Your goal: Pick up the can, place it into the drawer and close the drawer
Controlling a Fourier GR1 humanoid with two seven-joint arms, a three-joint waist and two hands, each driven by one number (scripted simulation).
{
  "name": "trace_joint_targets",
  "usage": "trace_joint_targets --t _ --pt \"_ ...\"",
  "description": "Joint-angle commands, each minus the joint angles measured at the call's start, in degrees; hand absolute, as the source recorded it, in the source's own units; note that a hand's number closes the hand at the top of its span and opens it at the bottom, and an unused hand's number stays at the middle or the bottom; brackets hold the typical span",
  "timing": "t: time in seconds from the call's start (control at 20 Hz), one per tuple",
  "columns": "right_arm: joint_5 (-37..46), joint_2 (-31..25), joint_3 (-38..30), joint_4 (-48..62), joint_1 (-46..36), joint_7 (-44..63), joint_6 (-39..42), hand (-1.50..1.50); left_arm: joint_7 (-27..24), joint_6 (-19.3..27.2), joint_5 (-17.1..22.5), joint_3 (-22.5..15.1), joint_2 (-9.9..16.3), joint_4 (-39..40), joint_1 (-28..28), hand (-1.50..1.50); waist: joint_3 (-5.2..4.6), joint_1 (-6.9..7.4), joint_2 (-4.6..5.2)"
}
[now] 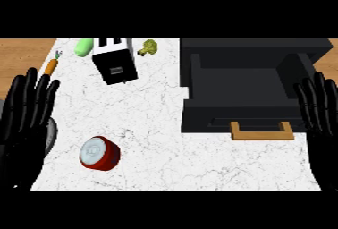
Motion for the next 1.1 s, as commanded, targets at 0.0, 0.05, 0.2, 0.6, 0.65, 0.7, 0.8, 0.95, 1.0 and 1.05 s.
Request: trace_joint_targets --t 0.0,0.05,0.2,0.6,0.65,0.7,0.8,0.95,1.0,1.05 --pt "1.4 1.18 0.24 -2.78 -2.0 3.42 -2.23 -1.5 -1.64 -4.72 3.27 -1.93 0.7 -2.72 2.92 -1.5 -0.06 0.15 0.72" --pt "0.86 1.01 -0.24 2.97 -0.25 -3.81 -0.33 -1.5 -3.79 -8.59 6.88 -2.46 1.82 -2.1 3.84 -1.5 -0.05 0.33 0.79" --pt "0.5 1.25 -1.88 1.43 -1.12 -3.19 -1.74 -1.5 -3.19 -17.91 14.98 -7.86 4.25 -5.2 4.94 -1.5 -0.09 0.35 0.68" --pt "-2.27 -0.51 -4.39 0.19 5.11 13.42 -1.59 -1.5 8.91 -23.15 19.11 -2.81 14.64 -10.2 20.41 -1.5 -0.05 0.63 0.62" --pt "-1.6 0.99 -3.41 1.06 8.36 8.94 -1.37 -1.5 6.27 -24.94 18.88 -1.51 14.59 -8.15 21.26 -1.5 -0.04 0.37 0.68" --pt "-0.43 1.66 -1.64 -0.95 9.3 10.52 -1.7 -1.5 11.35 -24.05 21.54 -1.59 14.91 -10.23 18.3 -1.5 -0.03 0.12 0.7" --pt "-4.76 -0.12 -6.33 2.07 12.54 4.58 1.49 -1.5 9.09 -26.6 24.03 2.28 16.35 -11.81 23.37 -1.5 -0.01 0.25 0.65" --pt "-4.26 -0.28 -5.63 -1.65 14.07 6.93 2.61 -1.5 14.07 -25.1 26.57 3.61 14.98 -12.43 19.69 -1.5 -0.02 -0.04 0.71" --pt "-1.34 1.93 -3.17 0.88 10.79 6.23 0.42 -1.5 15.61 -24.92 29.47 5.25 14.98 -11.58 19.32 -1.5 -0.02 0.13 0.75" --pt "-4.52 -0.16 -6.62 -1.42 11.58 8.81 1.83 -1.5 9.21 -28.93 23.29 3.05 12.33 -9.93 24.81 -1.5 -0.05 0.24 0.7"
